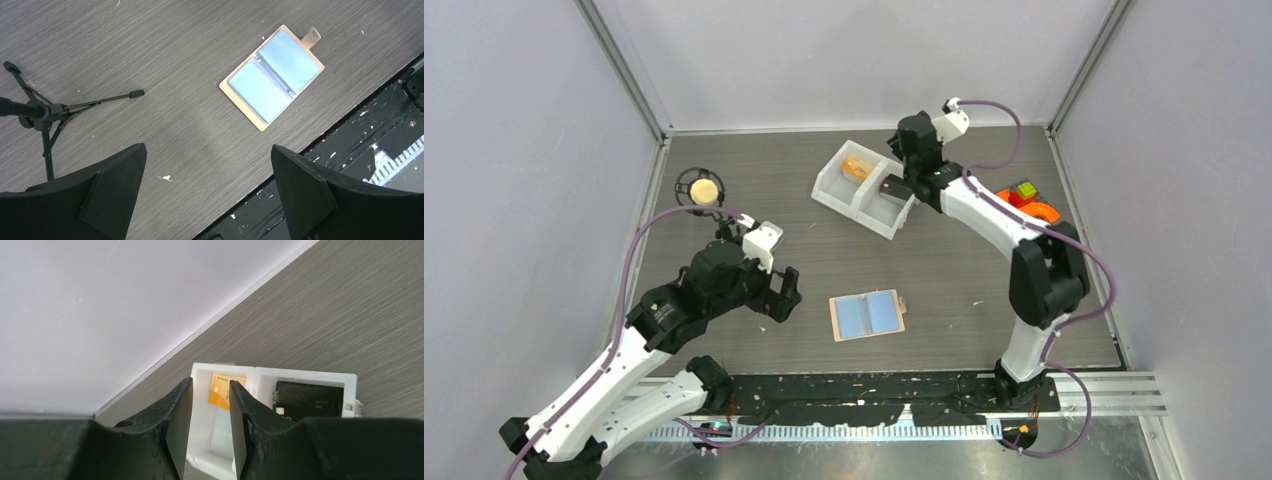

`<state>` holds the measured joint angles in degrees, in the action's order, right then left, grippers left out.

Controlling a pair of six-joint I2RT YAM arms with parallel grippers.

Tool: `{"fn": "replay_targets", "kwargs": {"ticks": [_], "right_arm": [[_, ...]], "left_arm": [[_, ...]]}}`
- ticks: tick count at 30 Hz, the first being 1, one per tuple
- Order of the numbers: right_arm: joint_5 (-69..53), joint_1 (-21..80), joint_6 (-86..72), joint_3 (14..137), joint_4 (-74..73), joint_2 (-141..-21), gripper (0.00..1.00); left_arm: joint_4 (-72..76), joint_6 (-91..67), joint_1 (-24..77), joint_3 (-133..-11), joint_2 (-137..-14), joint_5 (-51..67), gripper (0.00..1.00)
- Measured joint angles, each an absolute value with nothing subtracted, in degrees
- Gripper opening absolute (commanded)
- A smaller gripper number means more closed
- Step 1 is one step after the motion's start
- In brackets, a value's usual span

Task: Take the credit cards out of the card holder
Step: Place the credit card in the storage box, then remove the credit card from the storage box.

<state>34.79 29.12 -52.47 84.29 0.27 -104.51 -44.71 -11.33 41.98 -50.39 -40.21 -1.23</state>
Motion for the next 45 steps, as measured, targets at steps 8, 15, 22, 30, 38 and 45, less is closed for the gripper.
{"fn": "replay_targets", "kwargs": {"ticks": [8,15,22,30,38,45], "right_arm": [[21.23,31.18,-41.98,69.23,-2.02,-87.18,0.4],[9.98,36.01,-37.93,51.11,-3.55,-72.31,0.35],[1.28,40.64,-37.36,34.57,0.36,-62.24,0.34],[-3.16,45.1,-38.33,24.69,5.19,-59.77,0.35],[0.21,52.6,-39.2,27.14,6.04,-66.85,0.49],[11.05,61.23,-38.46,37.43,-0.6,-76.62,0.63]], "left_arm": [[-47.57,-13.08,41.98,-52.51,-35.66,-3.44,1.0],[-47.4,-17.96,41.98,-50.24,-29.91,-4.89,0.95],[-46.22,-23.29,41.98,-41.93,-30.26,-0.8,0.89],[-39.48,-29.67,41.98,-33.61,-34.54,2.87,0.78],[-34.04,-32.58,41.98,-30.37,-35.55,2.0,0.78],[-34.57,-32.1,41.98,-30.22,-27.07,-0.6,0.8]]}}
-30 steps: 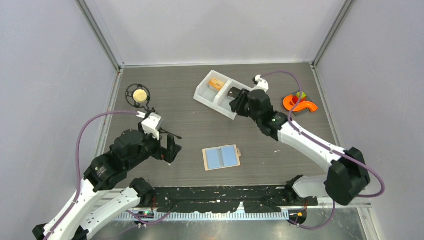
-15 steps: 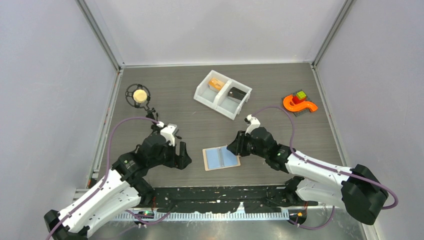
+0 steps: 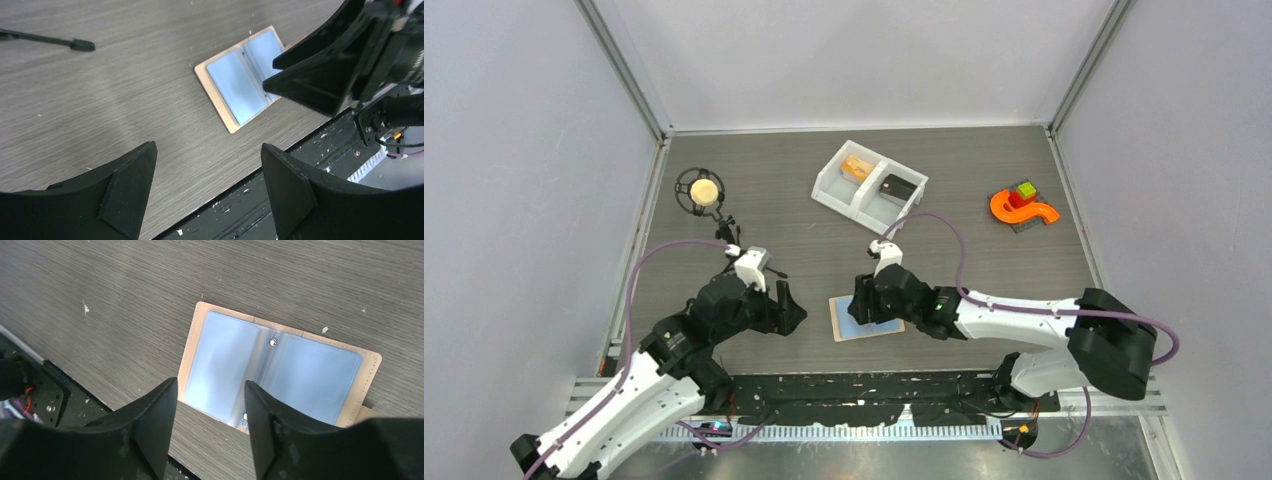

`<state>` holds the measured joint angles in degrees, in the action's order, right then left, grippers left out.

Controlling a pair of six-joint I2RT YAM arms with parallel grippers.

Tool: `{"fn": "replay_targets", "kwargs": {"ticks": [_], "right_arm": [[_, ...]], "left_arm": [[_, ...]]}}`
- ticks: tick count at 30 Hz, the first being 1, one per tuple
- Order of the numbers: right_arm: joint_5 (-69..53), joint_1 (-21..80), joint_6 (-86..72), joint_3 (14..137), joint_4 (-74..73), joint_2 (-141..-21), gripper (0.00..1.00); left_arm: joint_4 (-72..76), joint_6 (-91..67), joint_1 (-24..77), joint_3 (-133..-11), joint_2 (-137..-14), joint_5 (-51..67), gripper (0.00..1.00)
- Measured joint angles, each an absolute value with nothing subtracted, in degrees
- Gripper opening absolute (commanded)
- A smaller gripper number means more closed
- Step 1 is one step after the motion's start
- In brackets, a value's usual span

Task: Take the credit cards out of the card holder
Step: Remove the credit card from the storage box.

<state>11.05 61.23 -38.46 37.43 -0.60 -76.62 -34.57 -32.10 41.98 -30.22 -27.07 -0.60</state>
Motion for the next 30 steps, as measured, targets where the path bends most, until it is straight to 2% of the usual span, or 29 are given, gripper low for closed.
{"fn": "replay_targets", "kwargs": {"ticks": [9,20,30], "right_arm": [[19.86,66.78,-37.8,46.37,-8.47,-85.1,0.7],[23.86,69.34,-38.35,53.19,-15.66,-93.14,0.71],[24.8,69.65,-39.24,54.43,-17.87,-96.6,0.72]], "left_arm": [[-41.19,-30.3,41.98,-34.83,-19.18,-5.41,0.82],[-45.39,-28.86,41.98,-37.34,-11.79,-10.15,0.84],[-45.74,-28.18,41.98,-37.34,-10.98,-10.55,0.85]]}}
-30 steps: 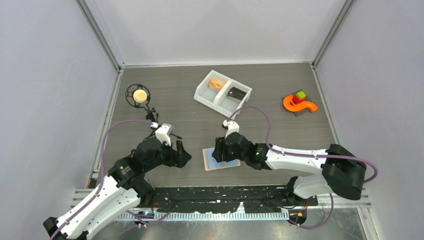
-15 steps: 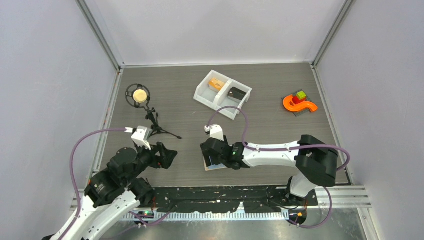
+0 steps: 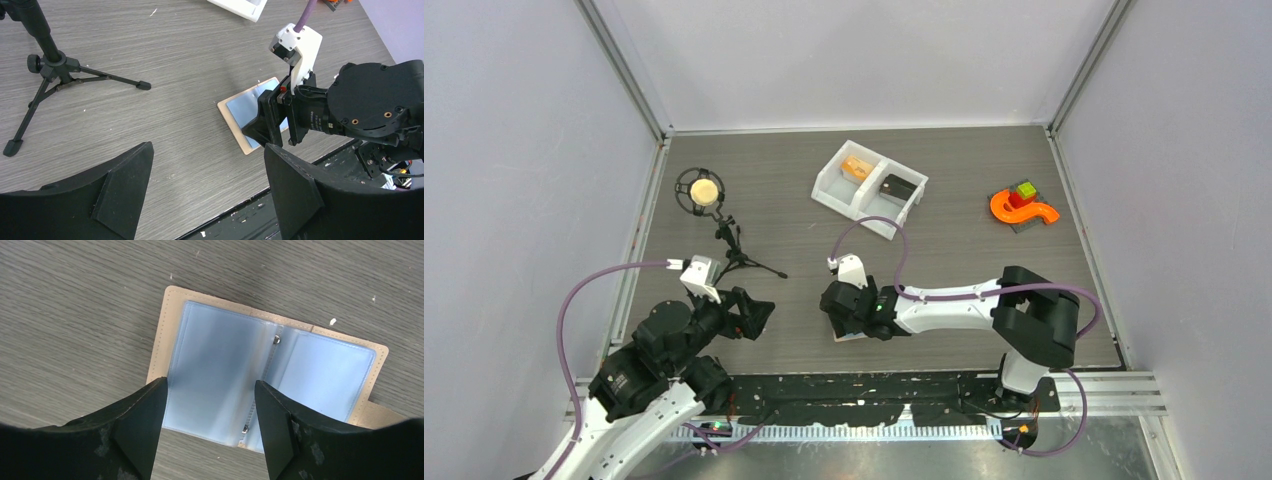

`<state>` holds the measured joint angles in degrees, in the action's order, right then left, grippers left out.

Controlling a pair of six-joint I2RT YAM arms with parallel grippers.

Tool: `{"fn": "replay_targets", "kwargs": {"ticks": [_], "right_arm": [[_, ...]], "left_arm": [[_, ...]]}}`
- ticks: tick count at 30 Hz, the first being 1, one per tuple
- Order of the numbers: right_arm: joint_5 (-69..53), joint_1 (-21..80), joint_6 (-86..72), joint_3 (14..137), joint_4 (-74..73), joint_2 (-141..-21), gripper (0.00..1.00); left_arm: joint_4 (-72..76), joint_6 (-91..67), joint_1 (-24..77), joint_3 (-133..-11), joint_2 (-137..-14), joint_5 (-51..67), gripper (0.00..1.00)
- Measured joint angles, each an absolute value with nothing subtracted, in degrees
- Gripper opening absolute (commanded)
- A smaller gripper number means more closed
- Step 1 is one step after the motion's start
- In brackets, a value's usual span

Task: Take the credit cards out of the card holder
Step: Remove the credit card from the storage box.

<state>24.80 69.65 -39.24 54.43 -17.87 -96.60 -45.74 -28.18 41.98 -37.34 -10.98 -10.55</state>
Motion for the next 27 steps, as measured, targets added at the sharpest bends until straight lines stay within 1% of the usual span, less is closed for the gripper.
{"fn": "replay_targets", "kwargs": {"ticks": [5,20,23,27], "right_arm": [[25.47,69.65,-39.4,55.16,-18.44,-97.71,0.72],[25.61,69.65,-39.35,56.07,-18.65,-98.76,0.76],[25.63,69.65,-39.31,56.07,-18.63,-98.78,0.74],[25.61,69.65,-39.13,56.1,-18.48,-98.98,0.68]], "left_arm": [[-45.74,-28.08,41.98,-37.34,-11.03,-10.52,0.85],[-45.76,-28.05,41.98,-37.34,-11.2,-10.52,0.85],[-45.74,-28.05,41.98,-37.34,-11.25,-10.52,0.85],[-45.76,-28.05,41.98,-37.34,-11.29,-10.52,0.85]]}}
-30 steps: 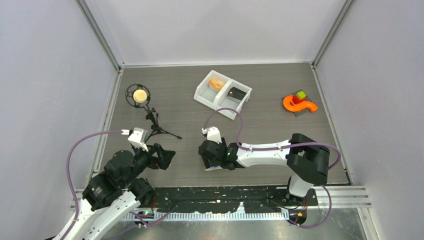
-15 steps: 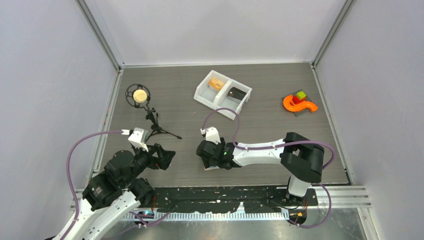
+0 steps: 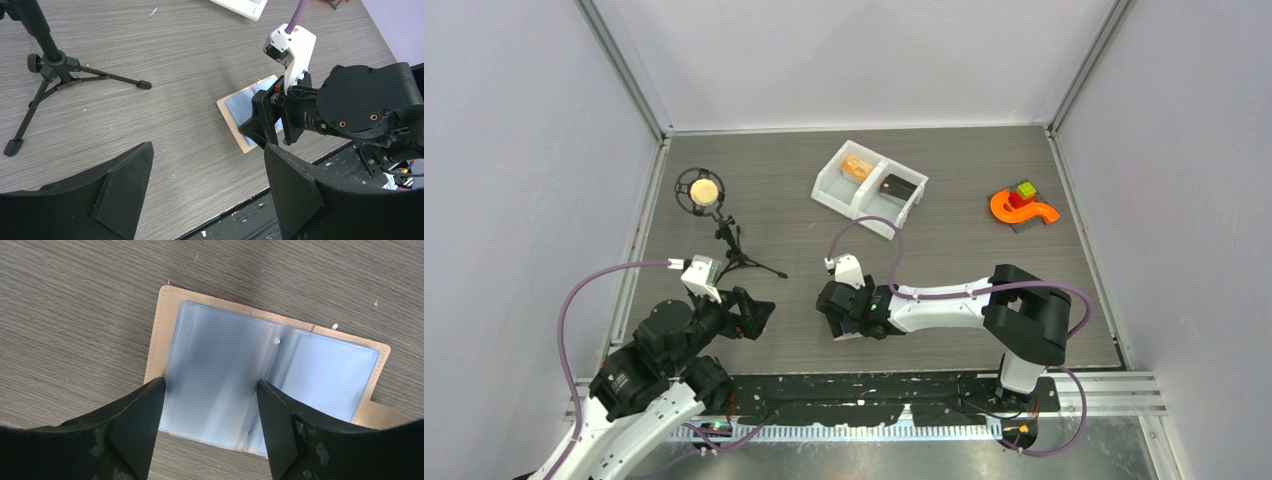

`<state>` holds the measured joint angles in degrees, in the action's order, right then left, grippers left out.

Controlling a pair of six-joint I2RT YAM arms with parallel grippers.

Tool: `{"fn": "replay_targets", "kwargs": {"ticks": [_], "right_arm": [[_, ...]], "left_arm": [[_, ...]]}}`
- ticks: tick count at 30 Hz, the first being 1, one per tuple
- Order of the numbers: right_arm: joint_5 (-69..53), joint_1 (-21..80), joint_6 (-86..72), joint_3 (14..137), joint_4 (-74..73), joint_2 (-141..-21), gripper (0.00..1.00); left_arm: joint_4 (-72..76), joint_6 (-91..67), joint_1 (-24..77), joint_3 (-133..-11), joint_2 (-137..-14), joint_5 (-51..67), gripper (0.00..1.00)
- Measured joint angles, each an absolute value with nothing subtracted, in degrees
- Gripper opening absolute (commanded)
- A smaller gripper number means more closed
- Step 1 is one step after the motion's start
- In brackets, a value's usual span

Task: Take the credit cards out of the card holder
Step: Remove the credit card from the storage box.

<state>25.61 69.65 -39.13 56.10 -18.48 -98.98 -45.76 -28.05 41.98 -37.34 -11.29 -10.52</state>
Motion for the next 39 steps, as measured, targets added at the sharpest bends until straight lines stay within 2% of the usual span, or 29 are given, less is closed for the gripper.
{"fn": "replay_targets", "kwargs": {"ticks": [4,15,24,31,39], "right_arm": [[25.74,69.65,-39.11,56.1,-18.37,-98.98,0.61],[24.08,68.82,-39.44,52.73,-13.63,-95.72,0.57],[17.21,63.83,-41.32,42.39,-1.56,-87.44,0.55],[13.23,59.18,-43.09,36.21,5.37,-83.85,0.58],[10.02,53.95,-44.42,27.59,10.55,-76.18,0.62]], "left_arm": [[-45.76,-28.05,41.98,-37.34,-11.29,-10.52,0.85],[-45.76,-28.05,41.98,-37.34,-12.53,-10.09,0.85],[-45.93,-28.08,41.98,-37.95,-19.11,-6.28,0.82],[-45.47,-28.36,41.98,-38.52,-29.32,-1.48,0.81],[-43.94,-29.17,41.98,-38.54,-30.39,-0.89,0.81]]}}
